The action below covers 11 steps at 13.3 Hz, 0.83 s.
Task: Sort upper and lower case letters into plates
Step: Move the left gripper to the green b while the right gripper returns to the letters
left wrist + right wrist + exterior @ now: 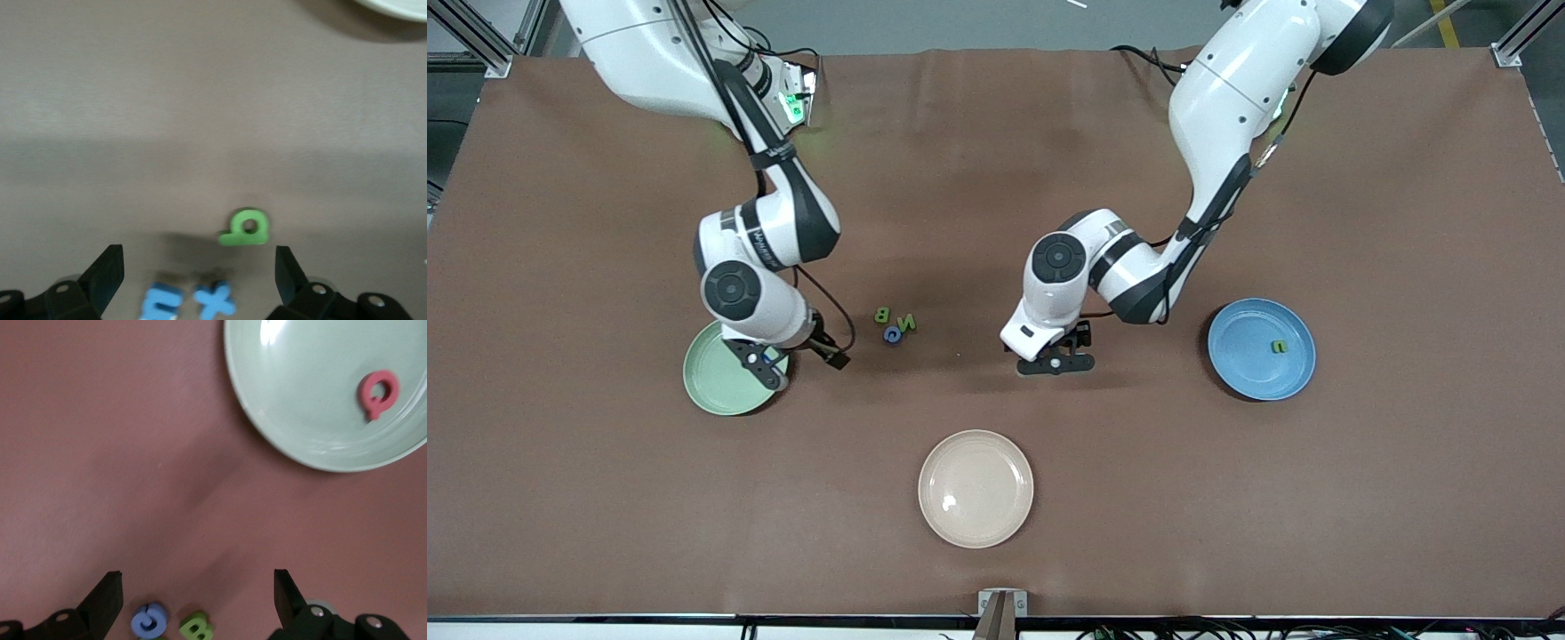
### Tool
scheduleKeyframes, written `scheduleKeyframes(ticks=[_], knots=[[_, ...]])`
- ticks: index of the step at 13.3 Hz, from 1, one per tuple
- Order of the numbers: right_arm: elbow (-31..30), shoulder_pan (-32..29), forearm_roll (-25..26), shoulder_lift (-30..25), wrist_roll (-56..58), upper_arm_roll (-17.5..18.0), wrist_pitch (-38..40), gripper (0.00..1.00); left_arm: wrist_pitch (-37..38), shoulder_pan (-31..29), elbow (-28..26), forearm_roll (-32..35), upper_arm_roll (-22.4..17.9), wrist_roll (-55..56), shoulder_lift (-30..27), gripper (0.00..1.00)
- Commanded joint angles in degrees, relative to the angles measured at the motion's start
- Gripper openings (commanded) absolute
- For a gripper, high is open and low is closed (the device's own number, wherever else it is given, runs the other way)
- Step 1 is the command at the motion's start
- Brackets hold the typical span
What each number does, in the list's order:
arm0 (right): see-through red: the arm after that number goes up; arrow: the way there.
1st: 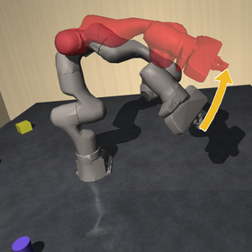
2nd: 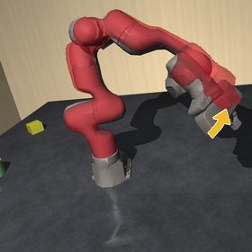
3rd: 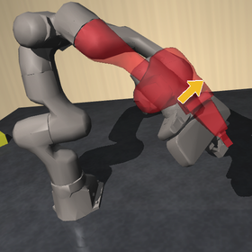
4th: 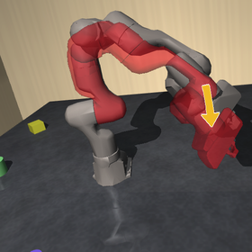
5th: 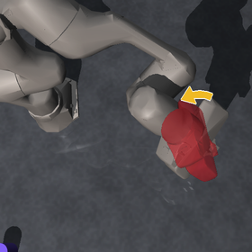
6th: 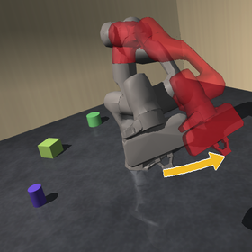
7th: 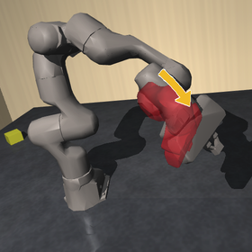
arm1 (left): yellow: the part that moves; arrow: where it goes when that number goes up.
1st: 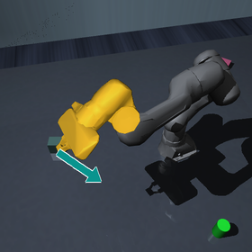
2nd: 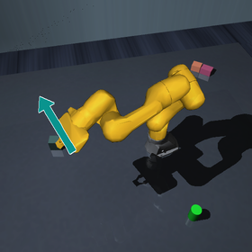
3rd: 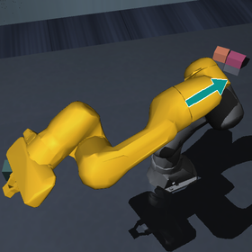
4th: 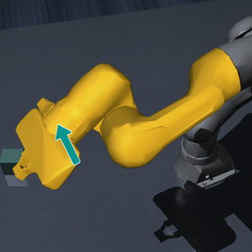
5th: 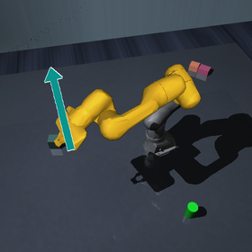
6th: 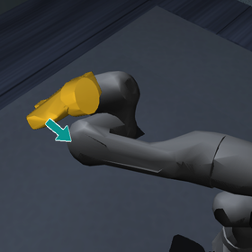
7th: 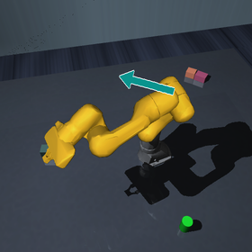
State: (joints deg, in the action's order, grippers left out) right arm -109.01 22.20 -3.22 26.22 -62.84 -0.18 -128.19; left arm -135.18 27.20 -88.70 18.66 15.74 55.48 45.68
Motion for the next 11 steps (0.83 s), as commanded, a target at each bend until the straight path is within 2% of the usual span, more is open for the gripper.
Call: scheduleKeyframes(ticks=[1,3,5,9,11], knots=[[2.4,4.1,-0.5,3.1,-0.8,-0.4,-3.1,1.00,1.0,1.5,5.8,0.6,-0.5,2.1,4.1,1.00],[2.4,4.9,-1.1,4.5,-5.8,-0.4,-6.7,1.00,0.8,1.5,5.9,0.6,-0.5,2.1,4.9,1.00],[2.3,5.9,-1.1,5.3,-13.0,-0.4,-9.1,1.00,0.6,1.6,5.9,0.7,-0.5,2.0,5.5,0.94],[0.0,6.1,-0.2,5.3,-12.8,-0.5,-9.4,1.00,0.4,1.7,5.9,0.6,-0.4,2.0,5.5,0.78],[-1.5,6.4,0.9,4.5,-7.6,-0.5,-9.4,1.00,0.4,1.7,5.9,0.4,-0.5,2.0,5.5,0.71]])
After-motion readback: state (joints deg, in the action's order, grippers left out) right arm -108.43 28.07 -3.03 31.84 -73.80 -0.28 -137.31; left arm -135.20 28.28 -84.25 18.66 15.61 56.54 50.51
